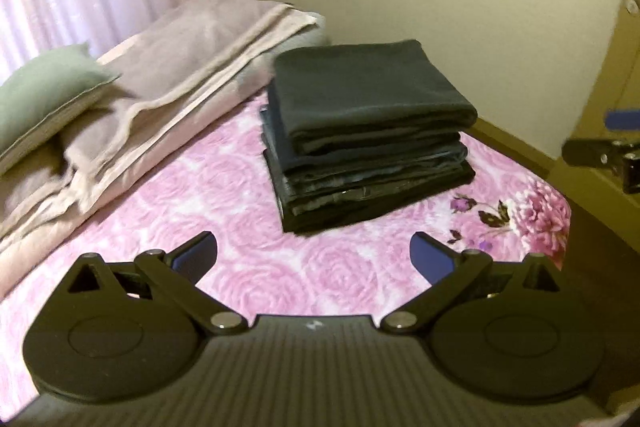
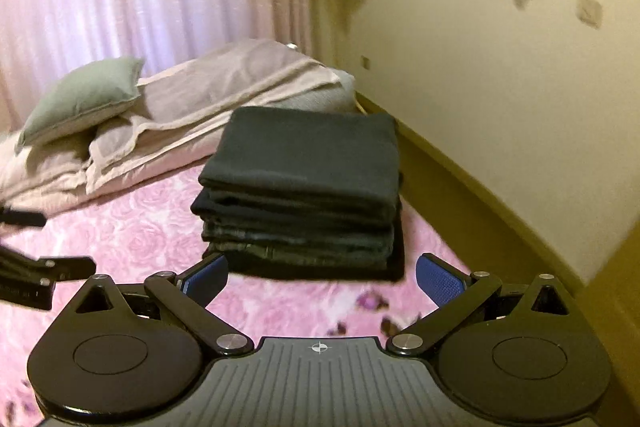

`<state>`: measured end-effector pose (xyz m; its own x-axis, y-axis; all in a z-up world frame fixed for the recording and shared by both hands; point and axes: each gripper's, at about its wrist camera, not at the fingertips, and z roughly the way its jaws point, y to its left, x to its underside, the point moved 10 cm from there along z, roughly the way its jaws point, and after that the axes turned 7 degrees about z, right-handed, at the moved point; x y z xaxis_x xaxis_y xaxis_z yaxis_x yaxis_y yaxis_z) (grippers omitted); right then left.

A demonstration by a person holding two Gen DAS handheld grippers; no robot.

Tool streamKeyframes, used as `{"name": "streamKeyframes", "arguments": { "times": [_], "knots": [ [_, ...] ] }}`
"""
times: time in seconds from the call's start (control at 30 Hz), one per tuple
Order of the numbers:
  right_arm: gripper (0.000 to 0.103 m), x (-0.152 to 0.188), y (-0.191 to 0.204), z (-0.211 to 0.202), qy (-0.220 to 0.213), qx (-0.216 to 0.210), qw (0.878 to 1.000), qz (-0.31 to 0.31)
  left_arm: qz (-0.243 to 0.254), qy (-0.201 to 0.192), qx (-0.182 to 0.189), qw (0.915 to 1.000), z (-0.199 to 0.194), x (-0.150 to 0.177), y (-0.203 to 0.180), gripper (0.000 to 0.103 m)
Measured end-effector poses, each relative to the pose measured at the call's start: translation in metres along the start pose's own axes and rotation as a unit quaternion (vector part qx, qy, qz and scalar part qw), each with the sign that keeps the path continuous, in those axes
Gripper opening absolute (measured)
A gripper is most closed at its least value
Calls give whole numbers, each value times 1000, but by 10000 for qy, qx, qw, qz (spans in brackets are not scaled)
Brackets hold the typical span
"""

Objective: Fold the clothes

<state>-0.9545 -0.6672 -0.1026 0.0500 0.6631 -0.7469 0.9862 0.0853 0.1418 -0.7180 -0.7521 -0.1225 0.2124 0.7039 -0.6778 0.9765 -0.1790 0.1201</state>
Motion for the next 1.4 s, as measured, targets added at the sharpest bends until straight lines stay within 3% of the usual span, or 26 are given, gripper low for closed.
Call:
{"name": "streamKeyframes", "arguments": {
  "times": [0.3,0.63,1.07,1.4],
  "knots": [
    [103,9,0,-38,76,247,9974,668,-279,-171,110,9994,-41,3,-15,101],
    [103,12,11,-64,21,239,9984,514,-383,-378,158,9984,-64,-2,-36,100],
    [103,31,18,-78,184,319,9986,380,-637,-144,104,9978,-74,21,-34,102],
    [103,19,10,-66,286,195,9992,208,-712,-18,17,9975,-61,10,-46,102]
  ]
}}
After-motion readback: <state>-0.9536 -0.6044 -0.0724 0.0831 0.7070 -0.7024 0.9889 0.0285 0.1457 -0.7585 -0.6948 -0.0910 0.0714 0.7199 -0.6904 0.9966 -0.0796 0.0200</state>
